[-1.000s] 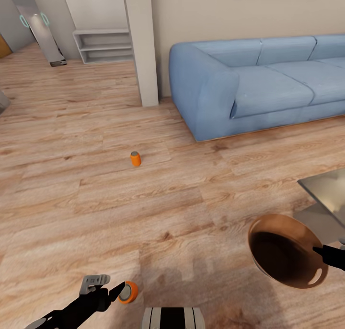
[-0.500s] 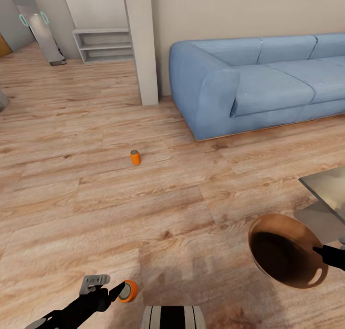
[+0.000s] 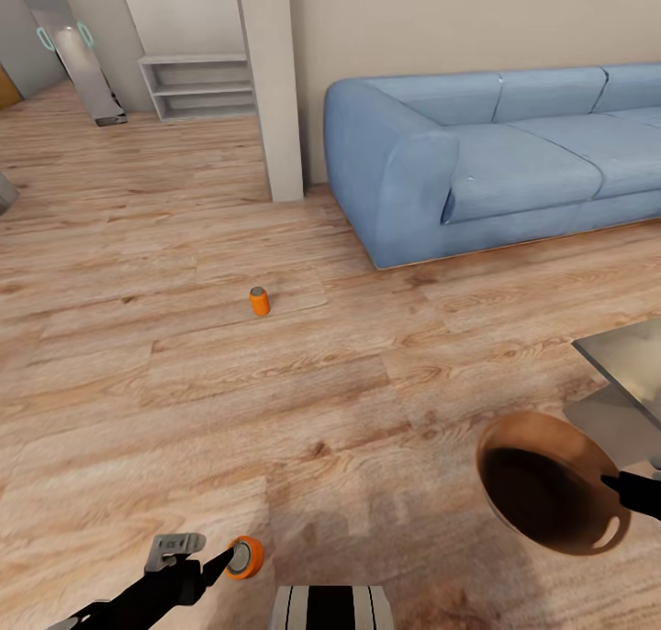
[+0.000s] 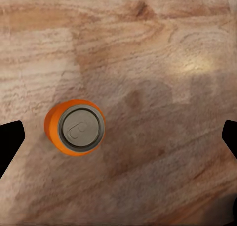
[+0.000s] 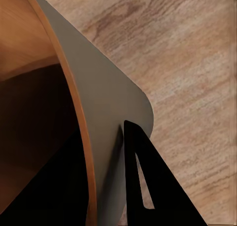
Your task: Put the three can of soda from the living room inside the tash can in the kitchen.
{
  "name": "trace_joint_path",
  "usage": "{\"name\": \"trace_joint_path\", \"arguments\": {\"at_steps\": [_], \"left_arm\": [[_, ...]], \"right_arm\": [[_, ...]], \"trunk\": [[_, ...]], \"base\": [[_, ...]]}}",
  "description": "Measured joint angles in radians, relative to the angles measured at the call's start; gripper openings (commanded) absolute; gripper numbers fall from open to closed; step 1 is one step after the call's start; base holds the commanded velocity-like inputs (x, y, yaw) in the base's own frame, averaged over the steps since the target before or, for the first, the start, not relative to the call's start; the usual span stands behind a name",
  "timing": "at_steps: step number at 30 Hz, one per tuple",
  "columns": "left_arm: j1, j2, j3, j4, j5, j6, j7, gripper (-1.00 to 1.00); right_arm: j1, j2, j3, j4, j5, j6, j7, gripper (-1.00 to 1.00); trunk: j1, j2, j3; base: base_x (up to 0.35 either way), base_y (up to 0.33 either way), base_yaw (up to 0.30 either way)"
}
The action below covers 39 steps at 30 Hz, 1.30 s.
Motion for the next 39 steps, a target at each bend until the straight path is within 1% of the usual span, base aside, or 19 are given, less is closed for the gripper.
{"name": "trace_joint_path", "arguments": {"at_steps": [3,6,12,21,27,32,36,37,38,39], "left_arm": [[0.005,0.001,0.0,-0.009,0.001,0.003,-0.002,1.0],[0.007,0.008,0.0,-0.001,0.001,0.004,-0.002,1.0],[0.008,0.012,0.0,0.006,0.002,0.004,-0.001,1.0],[0.008,0.012,0.0,0.007,0.002,0.004,-0.001,1.0],[0.007,0.01,0.0,0.009,-0.001,0.005,0.008,1.0],[-0.021,0.005,-0.005,0.023,-0.017,0.01,0.032,1.0],[-0.043,-0.013,-0.01,0.046,-0.027,0.03,0.054,1.0],[-0.144,-0.03,-0.012,0.149,-0.033,0.034,0.159,1.0],[-0.182,-0.041,-0.014,0.18,-0.036,0.036,0.177,1.0],[-0.192,-0.046,-0.014,0.193,-0.04,0.037,0.183,1.0]], "right_arm": [[0.0,0.0,0.0,0.0,0.029,-0.003,0.0,-1.0],[0.0,-0.001,0.0,0.0,0.055,-0.004,0.001,-1.0],[0.0,-0.002,0.0,0.0,0.097,-0.002,0.002,-1.0],[0.0,-0.003,0.0,0.0,0.141,0.006,0.002,-1.0],[0.0,-0.002,0.0,0.0,0.161,0.006,0.002,-1.0],[0.0,-0.002,0.0,0.0,0.173,0.006,0.003,-1.0],[0.0,-0.002,0.0,0.0,0.181,0.007,0.003,-1.0],[0.0,-0.003,0.0,-0.001,0.171,-0.002,0.001,-1.0],[0.0,-0.003,0.0,0.0,0.148,-0.005,0.0,-1.0],[0.0,-0.003,0.0,0.0,0.108,-0.004,0.0,-1.0]], "trunk": [[0.0,0.0,0.0],[0.0,0.0,0.0],[0.0,0.0,0.0],[0.0,0.0,0.0],[0.0,0.0,0.0],[0.0,0.0,0.0],[0.0,0.0,0.0],[0.0,0.0,0.0],[0.0,0.0,0.0],[0.0,0.0,0.0]], "base": [[0.0,0.0,0.0],[0.0,0.0,0.0],[0.0,0.0,0.0],[0.0,0.0,0.0],[0.0,0.0,0.0],[0.0,0.0,0.0],[0.0,0.0,0.0],[0.0,0.0,0.0],[0.0,0.0,0.0],[0.0,0.0,0.0]]}}
